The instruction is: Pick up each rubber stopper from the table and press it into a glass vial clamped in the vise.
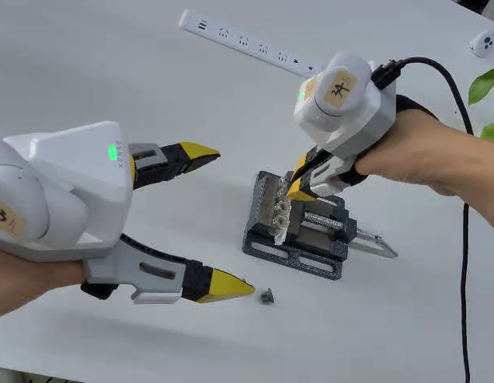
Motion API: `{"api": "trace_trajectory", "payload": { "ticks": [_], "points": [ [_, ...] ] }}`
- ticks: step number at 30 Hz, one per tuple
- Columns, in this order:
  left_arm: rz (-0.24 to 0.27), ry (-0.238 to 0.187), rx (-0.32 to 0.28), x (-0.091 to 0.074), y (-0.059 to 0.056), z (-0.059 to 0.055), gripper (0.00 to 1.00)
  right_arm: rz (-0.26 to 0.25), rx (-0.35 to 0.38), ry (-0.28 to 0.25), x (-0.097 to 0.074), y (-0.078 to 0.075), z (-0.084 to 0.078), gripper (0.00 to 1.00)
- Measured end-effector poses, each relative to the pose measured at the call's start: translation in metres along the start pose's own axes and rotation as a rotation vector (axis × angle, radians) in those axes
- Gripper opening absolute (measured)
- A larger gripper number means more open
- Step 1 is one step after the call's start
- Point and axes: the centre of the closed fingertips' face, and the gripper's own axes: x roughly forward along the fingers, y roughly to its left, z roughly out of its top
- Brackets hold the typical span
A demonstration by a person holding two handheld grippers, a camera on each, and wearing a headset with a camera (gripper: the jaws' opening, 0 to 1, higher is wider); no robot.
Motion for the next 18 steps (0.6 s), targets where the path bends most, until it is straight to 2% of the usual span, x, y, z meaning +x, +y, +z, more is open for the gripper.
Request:
{"api": "trace_trajectory", "payload": {
  "ticks": [8, 18],
  "points": [
    [-0.001, -0.012, -0.006, 0.0019, -0.0005, 0.0046, 0.87, -0.003, 0.008, -0.017, -0.0004, 0.0005, 0.0004, 0.08],
    [-0.006, -0.005, -0.006, 0.0025, -0.0021, 0.0029, 0.86, -0.007, 0.023, -0.034, -0.0026, 0.0022, 0.0006, 0.10]
  ]
}}
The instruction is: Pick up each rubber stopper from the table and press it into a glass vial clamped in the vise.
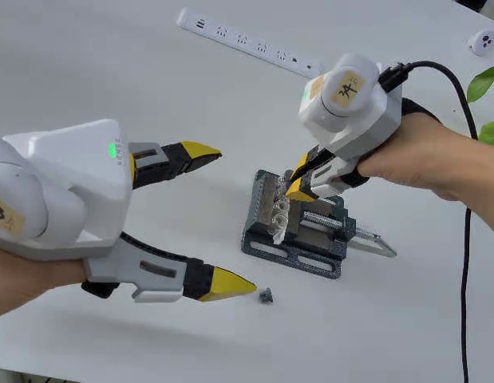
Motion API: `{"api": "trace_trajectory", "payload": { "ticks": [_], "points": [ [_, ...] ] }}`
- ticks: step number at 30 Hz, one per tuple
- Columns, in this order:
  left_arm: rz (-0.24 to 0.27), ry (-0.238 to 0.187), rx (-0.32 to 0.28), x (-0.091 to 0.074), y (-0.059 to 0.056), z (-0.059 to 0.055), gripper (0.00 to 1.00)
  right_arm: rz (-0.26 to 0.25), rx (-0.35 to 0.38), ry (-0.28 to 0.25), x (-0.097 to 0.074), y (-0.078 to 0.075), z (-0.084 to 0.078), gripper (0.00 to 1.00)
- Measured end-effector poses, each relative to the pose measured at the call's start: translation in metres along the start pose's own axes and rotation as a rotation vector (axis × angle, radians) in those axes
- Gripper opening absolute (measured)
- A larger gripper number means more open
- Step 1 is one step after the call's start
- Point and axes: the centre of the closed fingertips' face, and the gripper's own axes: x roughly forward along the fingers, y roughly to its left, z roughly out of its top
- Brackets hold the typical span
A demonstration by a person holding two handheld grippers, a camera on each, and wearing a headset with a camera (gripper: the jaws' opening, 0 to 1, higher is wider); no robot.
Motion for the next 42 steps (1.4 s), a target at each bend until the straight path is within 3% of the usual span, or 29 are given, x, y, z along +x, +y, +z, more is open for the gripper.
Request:
{"api": "trace_trajectory", "payload": {
  "ticks": [7, 12, 42],
  "points": [
    [0.000, 0.002, 0.000, -0.0008, 0.0007, -0.0019, 0.86, 0.004, 0.036, -0.057, -0.0099, -0.0013, 0.0025, 0.06],
    [-0.006, 0.007, 0.004, 0.0008, -0.0013, -0.0018, 0.86, -0.001, 0.032, -0.066, -0.0099, -0.0012, 0.0015, 0.00],
    [-0.013, 0.005, -0.002, 0.0018, -0.0017, -0.0025, 0.85, 0.008, 0.036, -0.058, -0.0029, -0.0032, -0.0010, 0.00]
  ]
}}
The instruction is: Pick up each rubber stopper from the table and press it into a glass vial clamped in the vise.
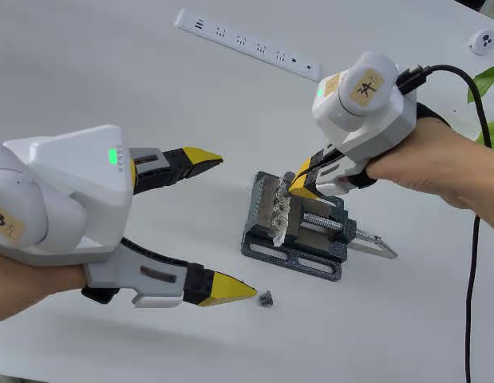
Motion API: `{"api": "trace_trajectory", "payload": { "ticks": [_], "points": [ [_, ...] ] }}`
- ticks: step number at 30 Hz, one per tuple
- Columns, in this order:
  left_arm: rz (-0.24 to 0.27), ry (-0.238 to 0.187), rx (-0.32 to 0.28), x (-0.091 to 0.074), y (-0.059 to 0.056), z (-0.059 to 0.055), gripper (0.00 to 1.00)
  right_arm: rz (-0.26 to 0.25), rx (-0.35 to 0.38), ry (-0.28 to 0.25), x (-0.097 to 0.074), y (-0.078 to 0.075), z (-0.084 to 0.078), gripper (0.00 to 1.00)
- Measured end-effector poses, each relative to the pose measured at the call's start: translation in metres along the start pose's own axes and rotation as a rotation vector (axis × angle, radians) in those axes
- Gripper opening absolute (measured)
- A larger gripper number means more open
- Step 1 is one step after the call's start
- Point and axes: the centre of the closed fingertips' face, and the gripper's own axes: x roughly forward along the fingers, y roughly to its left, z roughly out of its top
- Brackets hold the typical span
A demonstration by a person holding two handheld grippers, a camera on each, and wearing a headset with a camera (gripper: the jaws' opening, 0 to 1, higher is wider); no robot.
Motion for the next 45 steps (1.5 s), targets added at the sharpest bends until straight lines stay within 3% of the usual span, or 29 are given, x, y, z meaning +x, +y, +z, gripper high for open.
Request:
{"api": "trace_trajectory", "payload": {
  "ticks": [9, 45],
  "points": [
    [0.005, -0.004, -0.002, -0.0002, 0.0007, 0.0018, 0.84, 0.005, -0.002, 0.001, 0.0008, 0.0002, 0.0005, 0.00],
    [0.003, -0.022, -0.006, 0.0045, 0.0025, 0.0045, 0.83, 0.041, -0.019, 0.092, 0.0045, -0.0006, 0.0024, 0.00]
  ]
}}
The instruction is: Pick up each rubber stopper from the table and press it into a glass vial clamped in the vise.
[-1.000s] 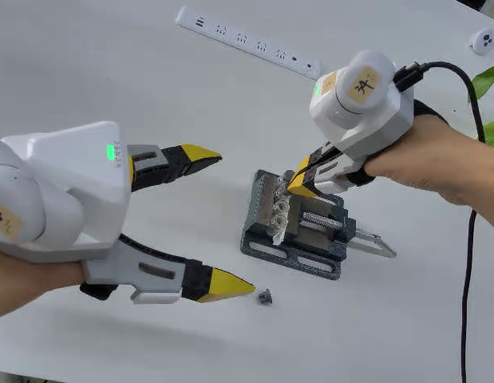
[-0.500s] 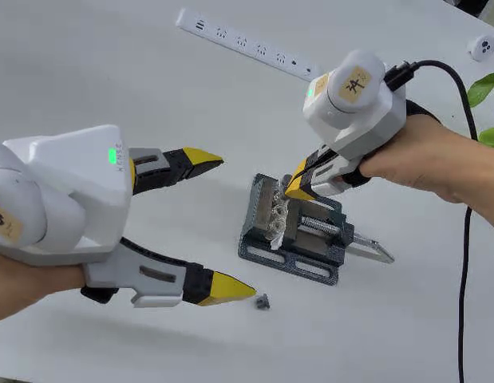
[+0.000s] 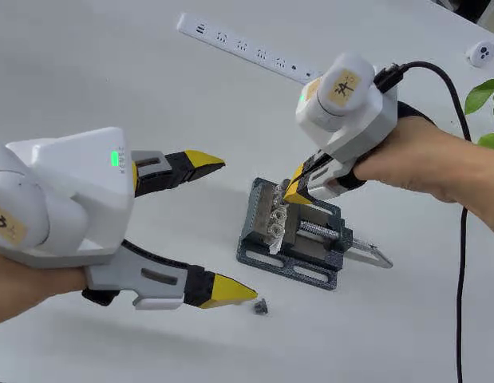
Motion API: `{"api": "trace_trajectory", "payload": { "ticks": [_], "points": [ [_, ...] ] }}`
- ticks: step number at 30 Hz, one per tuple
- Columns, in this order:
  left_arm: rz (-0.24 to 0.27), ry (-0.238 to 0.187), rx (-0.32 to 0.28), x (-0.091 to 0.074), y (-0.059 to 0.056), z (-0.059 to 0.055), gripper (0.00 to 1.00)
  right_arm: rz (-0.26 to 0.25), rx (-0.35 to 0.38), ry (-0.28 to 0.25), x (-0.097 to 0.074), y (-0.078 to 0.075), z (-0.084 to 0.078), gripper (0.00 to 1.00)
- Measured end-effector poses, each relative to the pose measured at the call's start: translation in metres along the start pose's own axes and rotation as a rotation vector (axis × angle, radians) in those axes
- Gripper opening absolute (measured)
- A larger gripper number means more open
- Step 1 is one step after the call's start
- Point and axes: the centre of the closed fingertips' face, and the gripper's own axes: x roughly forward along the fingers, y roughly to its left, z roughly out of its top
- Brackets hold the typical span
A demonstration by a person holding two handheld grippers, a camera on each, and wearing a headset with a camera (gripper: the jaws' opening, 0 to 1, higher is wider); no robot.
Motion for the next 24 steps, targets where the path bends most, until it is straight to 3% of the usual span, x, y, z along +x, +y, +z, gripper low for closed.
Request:
{"api": "trace_trajectory", "payload": {
  "ticks": [24],
  "points": [
    [0.002, -0.009, 0.003, 0.0026, 0.0022, 0.0025, 0.83, 0.017, -0.002, 0.043, 0.0002, 0.0026, -0.0005, 0.00]
  ]
}}
